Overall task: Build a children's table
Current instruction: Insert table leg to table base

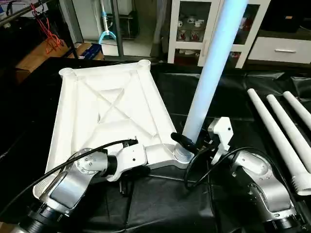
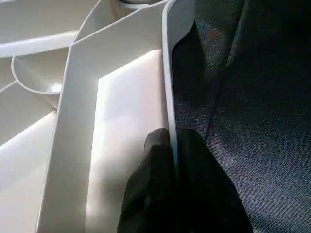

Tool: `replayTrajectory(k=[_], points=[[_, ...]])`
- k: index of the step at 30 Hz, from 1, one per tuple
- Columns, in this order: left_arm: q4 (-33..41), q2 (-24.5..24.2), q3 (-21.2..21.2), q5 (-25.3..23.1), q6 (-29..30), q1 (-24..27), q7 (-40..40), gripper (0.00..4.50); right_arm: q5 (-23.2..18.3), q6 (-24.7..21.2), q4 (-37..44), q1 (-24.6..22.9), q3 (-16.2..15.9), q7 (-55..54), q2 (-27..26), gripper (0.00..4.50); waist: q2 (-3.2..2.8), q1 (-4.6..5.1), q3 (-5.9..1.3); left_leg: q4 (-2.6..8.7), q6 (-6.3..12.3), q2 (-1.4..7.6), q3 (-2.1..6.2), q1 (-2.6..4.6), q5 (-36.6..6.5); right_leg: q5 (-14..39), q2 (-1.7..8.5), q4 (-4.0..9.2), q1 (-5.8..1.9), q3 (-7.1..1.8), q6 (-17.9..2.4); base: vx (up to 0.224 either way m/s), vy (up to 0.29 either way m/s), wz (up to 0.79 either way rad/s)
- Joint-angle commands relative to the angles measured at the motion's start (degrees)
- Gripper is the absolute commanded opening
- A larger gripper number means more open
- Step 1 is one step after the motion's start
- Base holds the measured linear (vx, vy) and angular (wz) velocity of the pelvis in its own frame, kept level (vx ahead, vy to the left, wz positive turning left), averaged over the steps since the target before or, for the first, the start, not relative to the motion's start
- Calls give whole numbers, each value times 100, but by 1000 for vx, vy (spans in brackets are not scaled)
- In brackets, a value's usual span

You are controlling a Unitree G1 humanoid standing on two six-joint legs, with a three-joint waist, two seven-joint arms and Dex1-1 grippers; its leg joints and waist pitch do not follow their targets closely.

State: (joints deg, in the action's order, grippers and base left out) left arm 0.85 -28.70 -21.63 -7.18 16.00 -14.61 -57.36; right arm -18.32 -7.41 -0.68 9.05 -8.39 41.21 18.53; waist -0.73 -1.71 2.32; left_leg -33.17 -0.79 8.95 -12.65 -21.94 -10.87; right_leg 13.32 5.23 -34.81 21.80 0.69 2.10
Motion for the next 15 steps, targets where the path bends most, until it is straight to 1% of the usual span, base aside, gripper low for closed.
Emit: replayTrajectory(k=[1,4,5,6,7,10,11,13,14,15], points=[[-122,87,-46,87,-160,92,161,0,343,-506,-623,-327,0,-160,205,185,145,71,-107,509,-118,449,301,157,-2251,2617,316,642,101,-233,-632,0,0,0],[-116,94,-33,83,-152,103,186,0,373,-490,-628,-386,12,-178,191,185,142,70,-106,511,-123,452,303,164,-2269,2630,312,645,110,-233,-627,0,0,0],[-115,100,-21,81,-149,108,198,0,359,-486,-626,-408,32,-247,167,185,113,64,-103,515,-139,450,306,166,-2298,2636,314,645,113,-235,-626,0,0,0],[-128,106,-11,77,-154,104,208,0,342,-487,-633,-416,57,-320,137,185,104,68,-101,522,-164,450,307,169,-2334,2633,307,652,117,-234,-613,0,0,0],[-140,107,-10,74,-160,97,210,0,334,-484,-641,-410,60,-346,127,185,118,73,-98,525,-176,448,309,167,-2383,2676,306,656,119,-233,-601,0,0,0],[-170,104,-15,63,-180,83,216,0,351,-475,-657,-397,55,-386,115,185,104,77,-94,530,-220,449,320,179,-2509,2829,310,672,136,-234,-561,0,0,0],[-185,104,-18,57,-189,75,218,0,367,-470,-666,-391,47,-400,111,185,109,80,-92,534,-237,448,326,179,-2555,2883,311,677,140,-234,-541,0,0,0],[-201,103,-22,49,-197,65,220,0,389,-464,-675,-384,25,-405,111,185,106,82,-94,542,-251,450,334,176,-2573,2911,315,680,135,-230,-522,0,0,0],[-211,106,-26,41,-200,57,219,0,410,-455,-682,-377,-5,-397,117,185,92,80,-93,545,-256,448,334,180,-2580,2900,312,681,139,-230,-515,0,0,0],[-217,111,-27,36,-198,53,219,0,414,-453,-682,-374,-21,-400,116,185,100,85,-104,550,-250,449,329,183,-2528,2799,308,681,128,-226,-523,0,0,0]])
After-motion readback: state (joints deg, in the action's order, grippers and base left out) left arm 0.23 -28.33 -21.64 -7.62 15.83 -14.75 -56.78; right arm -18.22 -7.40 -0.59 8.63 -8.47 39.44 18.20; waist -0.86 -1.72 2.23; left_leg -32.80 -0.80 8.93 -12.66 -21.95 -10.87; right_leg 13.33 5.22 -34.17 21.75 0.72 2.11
